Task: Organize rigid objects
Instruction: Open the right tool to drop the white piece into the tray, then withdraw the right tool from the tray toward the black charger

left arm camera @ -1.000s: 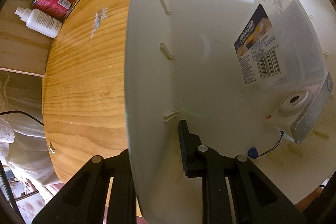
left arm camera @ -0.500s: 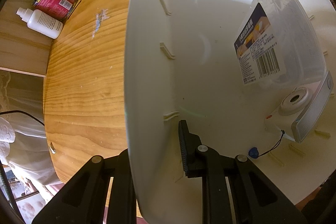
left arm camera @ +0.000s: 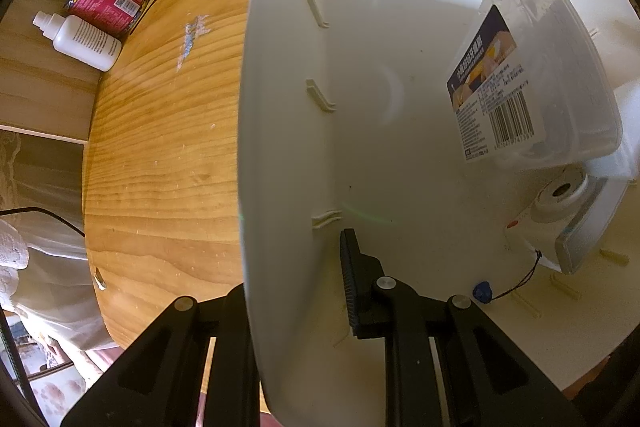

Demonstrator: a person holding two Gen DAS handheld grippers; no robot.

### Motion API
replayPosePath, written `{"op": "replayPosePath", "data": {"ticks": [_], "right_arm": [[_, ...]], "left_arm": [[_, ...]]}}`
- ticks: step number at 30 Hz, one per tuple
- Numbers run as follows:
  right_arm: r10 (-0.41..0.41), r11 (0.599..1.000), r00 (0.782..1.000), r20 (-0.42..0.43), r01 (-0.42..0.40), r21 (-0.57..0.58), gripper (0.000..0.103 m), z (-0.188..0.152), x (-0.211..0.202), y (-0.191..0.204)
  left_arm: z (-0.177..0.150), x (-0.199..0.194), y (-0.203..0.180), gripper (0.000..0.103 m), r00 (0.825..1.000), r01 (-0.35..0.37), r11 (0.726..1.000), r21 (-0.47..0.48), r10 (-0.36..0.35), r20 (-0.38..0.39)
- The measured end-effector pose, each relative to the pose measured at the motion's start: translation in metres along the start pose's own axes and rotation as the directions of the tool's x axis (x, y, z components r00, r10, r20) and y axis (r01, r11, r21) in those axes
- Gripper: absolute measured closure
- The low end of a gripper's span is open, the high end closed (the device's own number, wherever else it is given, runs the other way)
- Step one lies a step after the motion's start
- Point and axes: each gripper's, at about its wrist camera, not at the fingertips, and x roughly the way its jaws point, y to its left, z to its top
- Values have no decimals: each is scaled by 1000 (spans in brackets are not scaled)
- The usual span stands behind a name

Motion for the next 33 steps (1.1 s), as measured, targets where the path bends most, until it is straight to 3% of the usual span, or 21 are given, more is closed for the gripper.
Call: {"op": "replayPosePath", "data": {"ticks": [18,27,33], "right_arm": [[-38,998,999,-6,39,53,23,-4,-1,-11],[-57,985,998,-22,60,159,23,-12,1,-38],[-74,956,996,-42,83,281,23,-22,3,-73]], "left_arm": [[1,2,-1,83,1000,-7,1000,1,7,-2],[4,4,-7,83,1000,-20,1000,7,20,-6],[3,5,-10,83,1000,-22,1000,7,22,-8]]}}
